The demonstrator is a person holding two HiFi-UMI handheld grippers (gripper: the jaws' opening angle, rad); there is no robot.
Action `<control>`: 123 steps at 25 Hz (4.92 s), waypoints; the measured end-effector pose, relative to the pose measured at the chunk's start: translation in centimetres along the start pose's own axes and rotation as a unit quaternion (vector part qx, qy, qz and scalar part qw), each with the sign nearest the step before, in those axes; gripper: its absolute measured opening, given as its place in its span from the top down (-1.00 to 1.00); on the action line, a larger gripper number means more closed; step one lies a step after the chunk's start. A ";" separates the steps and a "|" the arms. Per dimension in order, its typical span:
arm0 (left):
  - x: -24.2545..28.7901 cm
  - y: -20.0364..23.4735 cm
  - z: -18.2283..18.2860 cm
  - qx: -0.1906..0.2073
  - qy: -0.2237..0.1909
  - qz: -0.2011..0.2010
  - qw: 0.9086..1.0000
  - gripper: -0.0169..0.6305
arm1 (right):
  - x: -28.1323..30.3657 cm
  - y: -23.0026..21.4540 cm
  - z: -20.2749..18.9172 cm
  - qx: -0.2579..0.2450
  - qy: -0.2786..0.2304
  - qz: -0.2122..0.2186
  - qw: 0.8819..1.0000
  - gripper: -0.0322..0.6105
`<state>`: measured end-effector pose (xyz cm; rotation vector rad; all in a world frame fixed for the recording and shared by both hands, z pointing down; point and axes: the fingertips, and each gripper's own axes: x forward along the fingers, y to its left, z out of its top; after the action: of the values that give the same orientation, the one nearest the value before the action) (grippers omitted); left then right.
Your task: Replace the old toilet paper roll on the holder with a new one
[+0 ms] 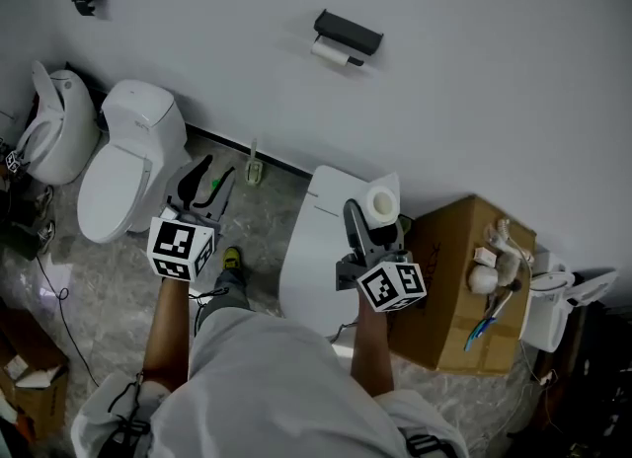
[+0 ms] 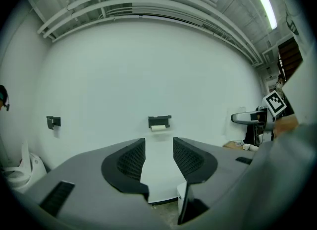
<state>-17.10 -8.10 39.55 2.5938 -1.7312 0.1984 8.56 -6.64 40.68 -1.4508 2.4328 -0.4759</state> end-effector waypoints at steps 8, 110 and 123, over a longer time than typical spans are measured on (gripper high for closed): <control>7.9 8.0 1.4 -0.002 0.004 -0.048 0.999 0.36 | 9.6 0.2 -0.2 0.007 0.001 -0.045 0.999 -0.15; 49.6 -9.7 -2.4 0.589 0.024 -0.219 0.777 0.31 | 19.6 -29.2 6.0 0.129 -0.128 -0.201 0.963 -0.15; 47.7 -16.7 -0.3 0.514 -0.035 -0.291 0.806 0.31 | 14.7 -30.2 5.6 0.148 -0.152 -0.248 0.945 -0.15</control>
<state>16.28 -45.46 46.29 3.7000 -0.7655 1.3436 28.01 -33.93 47.06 -1.8344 1.6686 -0.6317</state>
